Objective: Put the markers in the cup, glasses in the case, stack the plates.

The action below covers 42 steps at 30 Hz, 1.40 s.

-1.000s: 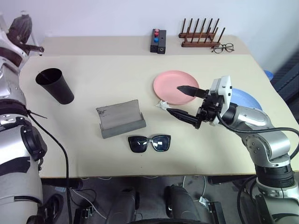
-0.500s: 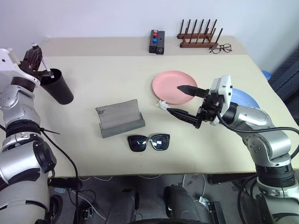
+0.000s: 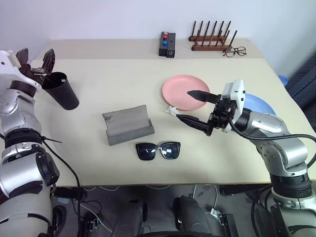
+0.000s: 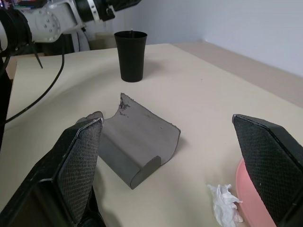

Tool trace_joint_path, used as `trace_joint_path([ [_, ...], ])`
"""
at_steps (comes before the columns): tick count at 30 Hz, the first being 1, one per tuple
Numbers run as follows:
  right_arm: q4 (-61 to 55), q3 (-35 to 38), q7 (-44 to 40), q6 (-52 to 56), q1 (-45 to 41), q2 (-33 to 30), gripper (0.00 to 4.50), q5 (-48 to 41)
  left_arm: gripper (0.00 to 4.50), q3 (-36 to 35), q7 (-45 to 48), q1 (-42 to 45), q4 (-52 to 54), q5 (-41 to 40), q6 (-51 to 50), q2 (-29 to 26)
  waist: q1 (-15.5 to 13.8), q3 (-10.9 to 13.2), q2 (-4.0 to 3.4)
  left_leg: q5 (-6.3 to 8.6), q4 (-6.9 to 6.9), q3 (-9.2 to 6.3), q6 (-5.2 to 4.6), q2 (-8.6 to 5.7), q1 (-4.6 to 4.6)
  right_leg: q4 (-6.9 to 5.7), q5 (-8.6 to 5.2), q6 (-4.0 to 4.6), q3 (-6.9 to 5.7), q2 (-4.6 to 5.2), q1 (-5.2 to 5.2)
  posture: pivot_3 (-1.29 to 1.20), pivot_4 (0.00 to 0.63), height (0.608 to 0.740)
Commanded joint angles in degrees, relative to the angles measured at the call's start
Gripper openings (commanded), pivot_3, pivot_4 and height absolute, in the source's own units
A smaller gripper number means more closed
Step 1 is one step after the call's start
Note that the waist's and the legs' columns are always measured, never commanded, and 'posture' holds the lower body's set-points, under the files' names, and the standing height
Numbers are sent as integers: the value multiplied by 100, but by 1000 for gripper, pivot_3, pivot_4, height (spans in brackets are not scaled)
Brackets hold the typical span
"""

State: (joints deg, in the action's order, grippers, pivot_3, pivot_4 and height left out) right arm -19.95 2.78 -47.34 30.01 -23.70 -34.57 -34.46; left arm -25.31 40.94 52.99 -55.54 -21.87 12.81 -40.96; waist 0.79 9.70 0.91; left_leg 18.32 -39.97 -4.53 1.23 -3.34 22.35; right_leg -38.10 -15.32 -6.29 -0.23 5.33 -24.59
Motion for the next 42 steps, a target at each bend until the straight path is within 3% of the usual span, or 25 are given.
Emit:
trace_joint_path([
  [1,14,143,-35,-65,-152,-9,4500,-64,4457,148,596,72,830,-291,-641,-34,-2,0,0,0,0,0,0,0,0,0,0,0,0,0,0,0,150,740],
  [8,417,286,-242,-235,-288,-156,4500,37,4457,761,2176,-122,2262,-875,-2831,-230,19,0,0,0,-1,-1,0,1,0,0,0,0,0,-3,2,0,150,740],
  [13,366,203,-208,-317,-246,-63,4500,106,4457,1712,3314,-754,3795,-1326,-4848,-575,45,2,-4,2,1,-1,-4,6,-1,0,0,0,4,-9,1,0,150,740],
  [20,78,220,-71,-310,50,6,4500,102,4457,2214,3511,-1712,4908,-1509,-6010,-834,19,3,-8,12,2,-3,-21,11,-2,1,-1,2,11,-14,1,0,150,740],
  [26,-23,193,22,-305,136,22,4500,108,4457,2632,2668,-2083,4554,-371,-4710,-295,-31,3,-9,12,2,-5,-22,10,-3,5,0,3,12,-10,4,0,150,740],
  [31,-67,161,65,-305,163,32,4500,131,4457,2595,2323,-2062,4148,-128,-4335,129,-12,3,-9,12,3,-5,-21,9,-3,9,1,5,12,-11,4,0,150,740],
  [35,-90,147,79,-290,173,28,4500,123,3210,2742,2699,-2203,4265,-268,-4574,218,-1,3,-9,12,3,-4,-21,9,-2,9,1,5,12,-11,4,0,150,740],
  [42,-102,144,95,-307,204,17,4500,132,3210,3025,3020,-2212,4212,11,-4476,89,-10,3,-9,13,2,-4,-22,9,-3,9,1,5,12,-9,4,0,150,740],
])
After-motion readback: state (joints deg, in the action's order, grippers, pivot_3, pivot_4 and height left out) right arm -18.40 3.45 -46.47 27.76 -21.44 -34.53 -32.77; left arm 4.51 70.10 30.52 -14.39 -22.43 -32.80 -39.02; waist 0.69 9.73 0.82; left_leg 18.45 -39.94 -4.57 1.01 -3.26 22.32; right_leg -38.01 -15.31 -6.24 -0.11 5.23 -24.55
